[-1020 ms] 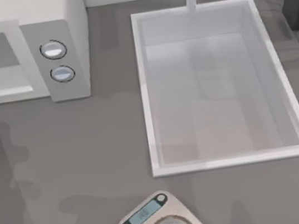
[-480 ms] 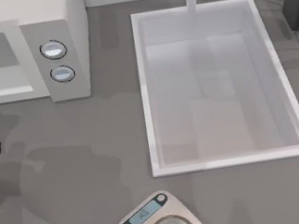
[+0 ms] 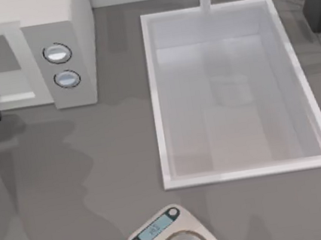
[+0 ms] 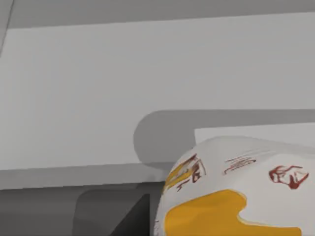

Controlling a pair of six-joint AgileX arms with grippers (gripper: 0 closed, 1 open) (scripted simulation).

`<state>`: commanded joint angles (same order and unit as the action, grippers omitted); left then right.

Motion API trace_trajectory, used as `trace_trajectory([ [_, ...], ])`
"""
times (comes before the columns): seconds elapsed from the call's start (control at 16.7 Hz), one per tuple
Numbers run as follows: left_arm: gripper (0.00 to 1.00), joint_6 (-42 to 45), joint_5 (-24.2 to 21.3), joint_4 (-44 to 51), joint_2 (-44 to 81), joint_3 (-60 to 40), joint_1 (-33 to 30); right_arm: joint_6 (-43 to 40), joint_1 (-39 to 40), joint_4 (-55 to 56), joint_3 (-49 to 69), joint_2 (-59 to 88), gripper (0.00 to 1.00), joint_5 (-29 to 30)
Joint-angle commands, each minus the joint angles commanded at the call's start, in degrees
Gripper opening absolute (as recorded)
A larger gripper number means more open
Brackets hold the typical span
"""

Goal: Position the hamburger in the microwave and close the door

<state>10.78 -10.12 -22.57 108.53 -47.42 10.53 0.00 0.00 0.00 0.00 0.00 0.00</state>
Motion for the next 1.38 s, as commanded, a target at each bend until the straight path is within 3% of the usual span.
trace_trajectory([
  [0.24,0.0,-3.11,-2.05,-19.13,5.83,2.85,1.04,0.0,0.0,0.0,0.0,0.0,1.0,0.0],
  [0.48,0.0,-4.93,-3.29,-28.87,8.2,3.94,1.65,0.0,0.0,0.0,0.0,0.0,1.0,0.0],
  [1.02,0.0,-5.15,-3.13,-29.04,9.87,1.71,1.26,0.0,0.0,0.0,0.0,0.0,1.0,0.0],
  [1.38,0.0,-5.73,-1.8,-22.19,20.89,-16.1,-0.54,0.0,0.0,0.0,0.0,0.0,1.0,0.0],
])
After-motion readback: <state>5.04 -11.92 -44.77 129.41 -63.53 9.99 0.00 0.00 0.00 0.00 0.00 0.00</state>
